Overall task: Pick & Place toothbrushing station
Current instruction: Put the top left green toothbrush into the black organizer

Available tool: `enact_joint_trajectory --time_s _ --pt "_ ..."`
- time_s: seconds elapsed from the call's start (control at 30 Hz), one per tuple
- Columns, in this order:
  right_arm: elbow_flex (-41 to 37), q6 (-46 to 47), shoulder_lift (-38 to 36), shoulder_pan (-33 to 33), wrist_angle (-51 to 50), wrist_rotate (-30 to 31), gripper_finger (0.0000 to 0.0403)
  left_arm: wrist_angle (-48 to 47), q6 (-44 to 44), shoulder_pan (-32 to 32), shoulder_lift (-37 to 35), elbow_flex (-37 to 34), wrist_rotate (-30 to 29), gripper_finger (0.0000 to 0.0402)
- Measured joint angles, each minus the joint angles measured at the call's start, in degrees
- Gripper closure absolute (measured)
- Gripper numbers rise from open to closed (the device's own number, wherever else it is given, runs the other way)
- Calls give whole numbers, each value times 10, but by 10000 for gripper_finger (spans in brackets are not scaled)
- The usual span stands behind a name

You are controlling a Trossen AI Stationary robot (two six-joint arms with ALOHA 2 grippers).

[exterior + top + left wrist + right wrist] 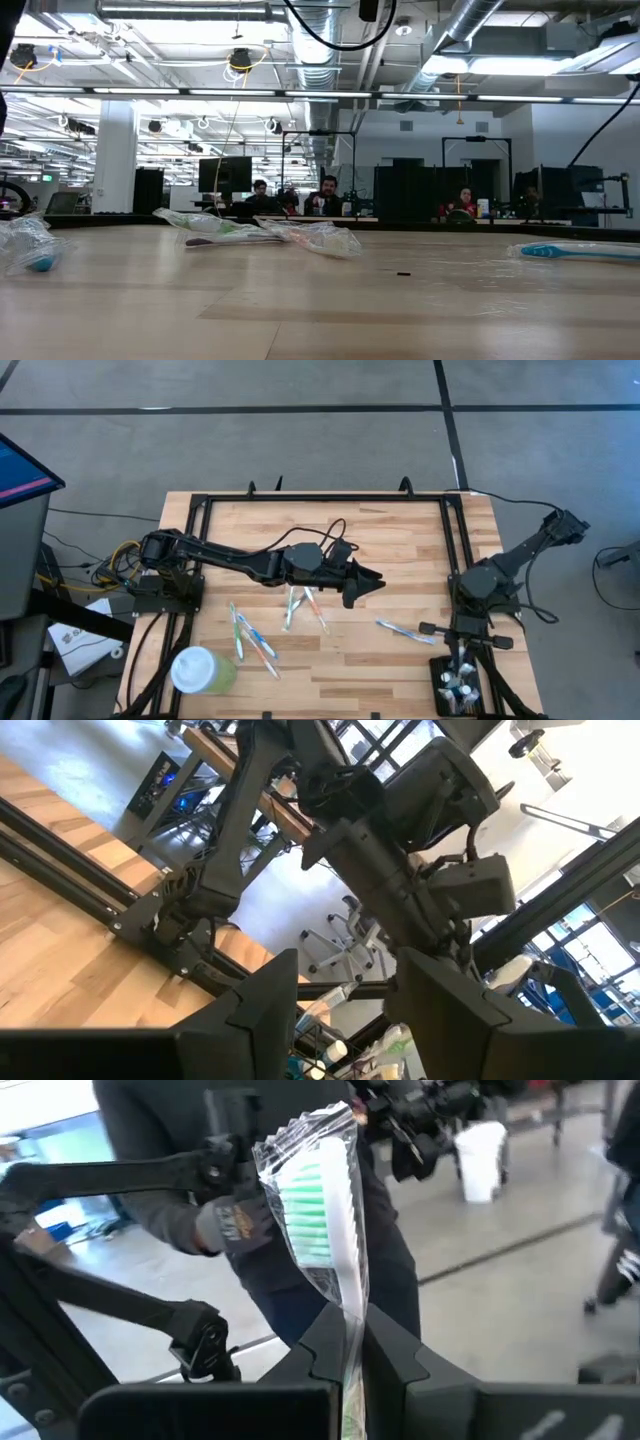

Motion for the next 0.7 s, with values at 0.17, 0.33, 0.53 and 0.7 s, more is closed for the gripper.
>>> enact_joint_trajectory --time_s 0.17,0.33,0.53,0.7 --pt "0 -3 33 -34 55 -70 395 0 -3 0 0 0 0 234" --pt "0 -26 64 -55 53 -153 395 -1 -5 0 0 0 0 234" --pt "0 -70 102 -72 53 -248 395 -1 -19 2 0 0 12 234" --pt "0 -119 133 -105 53 -306 395 -3 -30 7 0 0 24 234"
